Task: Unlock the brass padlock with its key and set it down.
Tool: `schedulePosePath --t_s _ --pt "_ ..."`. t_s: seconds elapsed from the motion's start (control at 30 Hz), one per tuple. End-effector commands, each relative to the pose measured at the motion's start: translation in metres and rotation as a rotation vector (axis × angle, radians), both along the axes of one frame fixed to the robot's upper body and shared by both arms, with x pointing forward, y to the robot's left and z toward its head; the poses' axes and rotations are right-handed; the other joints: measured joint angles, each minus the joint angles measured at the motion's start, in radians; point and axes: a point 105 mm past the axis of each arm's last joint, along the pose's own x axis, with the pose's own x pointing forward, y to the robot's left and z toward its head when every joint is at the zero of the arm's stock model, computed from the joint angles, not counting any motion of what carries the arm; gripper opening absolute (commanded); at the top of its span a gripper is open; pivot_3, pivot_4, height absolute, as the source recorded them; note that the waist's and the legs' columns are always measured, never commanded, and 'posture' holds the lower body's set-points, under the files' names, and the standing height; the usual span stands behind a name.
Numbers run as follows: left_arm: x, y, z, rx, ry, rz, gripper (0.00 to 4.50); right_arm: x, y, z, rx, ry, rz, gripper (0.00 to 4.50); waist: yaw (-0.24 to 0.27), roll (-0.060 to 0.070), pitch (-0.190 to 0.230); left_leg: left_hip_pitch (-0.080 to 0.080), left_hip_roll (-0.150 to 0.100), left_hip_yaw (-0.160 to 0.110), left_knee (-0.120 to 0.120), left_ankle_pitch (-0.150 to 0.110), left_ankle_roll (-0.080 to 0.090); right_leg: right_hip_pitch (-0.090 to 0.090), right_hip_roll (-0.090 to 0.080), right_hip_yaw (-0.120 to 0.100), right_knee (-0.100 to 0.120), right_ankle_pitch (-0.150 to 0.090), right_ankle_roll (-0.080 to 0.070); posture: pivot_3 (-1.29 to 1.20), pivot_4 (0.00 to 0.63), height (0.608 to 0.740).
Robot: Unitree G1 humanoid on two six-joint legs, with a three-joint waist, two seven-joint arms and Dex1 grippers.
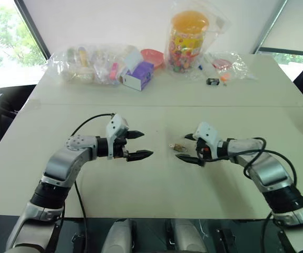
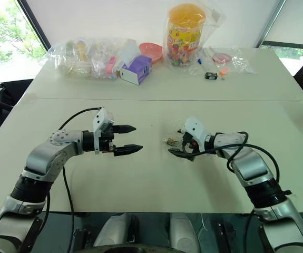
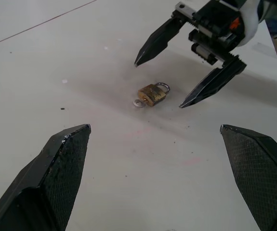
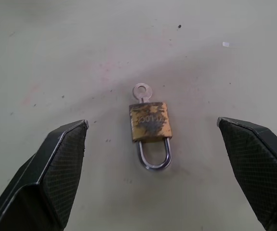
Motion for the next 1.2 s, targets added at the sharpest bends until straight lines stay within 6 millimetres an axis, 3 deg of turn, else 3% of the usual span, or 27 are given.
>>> schedulePosePath --t_s 0.03,0.2,0.23,0.3,0.5,0.67,0.8,0.93,1.17,1.2 --pt "-0.001 0.003 0.01 -0.008 -0.05 0.012 4.5 0.008 -0.003 -0.003 0.0 -0.005 0.003 4.45 0.0 0.0 0.0 0.0 0.0 0.0 0.0 0.0 0.0 0.0 0.0 0.0 0.0 0.0 0.0 0.0 0.15 0.735" --pt "0.0 0.005 0.011 -0.009 -0.058 0.028 4.5 0.011 -0.002 -0.013 -0.019 0.011 0.022 4.45 -0.002 0.0 0.0 0.0 0.0 0.0 0.0 0.0 0.0 0.0 0.0 0.0 0.001 0.0 0.0 0.0 0.15 0.735" --pt "0.0 0.005 0.01 -0.008 -0.057 0.032 4.5 0.01 -0.001 -0.015 -0.033 0.014 0.029 4.21 -0.003 0.0 0.0 0.001 0.0 0.0 0.0 0.0 0.0 0.0 0.0 0.0 0.001 0.0 0.0 0.0 0.15 0.735" --pt "0.001 0.006 0.009 -0.008 -0.057 0.04 4.5 0.008 0.004 -0.018 -0.039 0.021 0.047 3.59 -0.003 0.0 0.0 0.001 0.0 0.0 0.0 0.0 0.0 0.0 0.0 0.0 0.001 0.0 0.0 0.0 0.15 0.735" --pt "0.003 0.007 0.007 -0.011 -0.053 0.047 4.5 0.005 0.016 -0.02 -0.042 0.014 0.074 0.67 -0.005 0.0 0.0 0.001 0.0 0.0 0.0 0.0 0.0 0.0 0.0 0.0 0.001 0.0 0.0 0.0 0.15 0.735" --pt "0.005 0.005 0.009 -0.03 -0.023 0.037 4.5 0.002 0.019 -0.001 -0.159 -0.205 0.127 0.68 -0.003 0.001 -0.001 0.001 0.001 0.0 0.0 0.0 0.0 0.0 -0.001 0.0 0.002 0.0 0.0 0.0 0.15 0.735" --pt "0.004 -0.002 0.019 -0.096 0.049 -0.01 4.5 0.003 0.022 0.038 -0.286 -0.563 0.162 0.68 0.0 0.001 0.0 0.0 0.0 0.0 0.0 0.0 0.0 -0.001 -0.001 0.0 0.002 0.0 0.0 0.0 0.15 0.735" --pt "0.002 -0.01 0.03 -0.153 0.118 -0.098 4.5 -0.018 0.038 0.067 -0.321 -0.803 0.281 0.68 -0.001 0.001 0.0 -0.001 -0.001 0.0 0.001 0.0 0.0 -0.001 -0.001 0.0 0.002 0.0 0.0 0.0 0.15 0.735" --pt "0.007 -0.015 0.036 -0.166 0.114 -0.139 4.5 -0.033 0.044 0.084 -0.346 -0.894 0.342 0.68 -0.002 0.001 0.0 0.0 0.0 0.0 0.001 0.0 -0.001 -0.001 0.001 0.0 0.002 0.0 0.0 0.0 0.15 0.735" --pt "0.007 -0.016 0.038 -0.173 0.113 -0.141 4.24 -0.034 0.044 0.083 -0.357 -0.894 0.351 0.68 0.0 0.0 0.0 0.0 0.0 0.0 0.001 0.0 -0.001 -0.001 0.001 0.0 0.002 0.0 0.0 0.0 0.15 0.735"
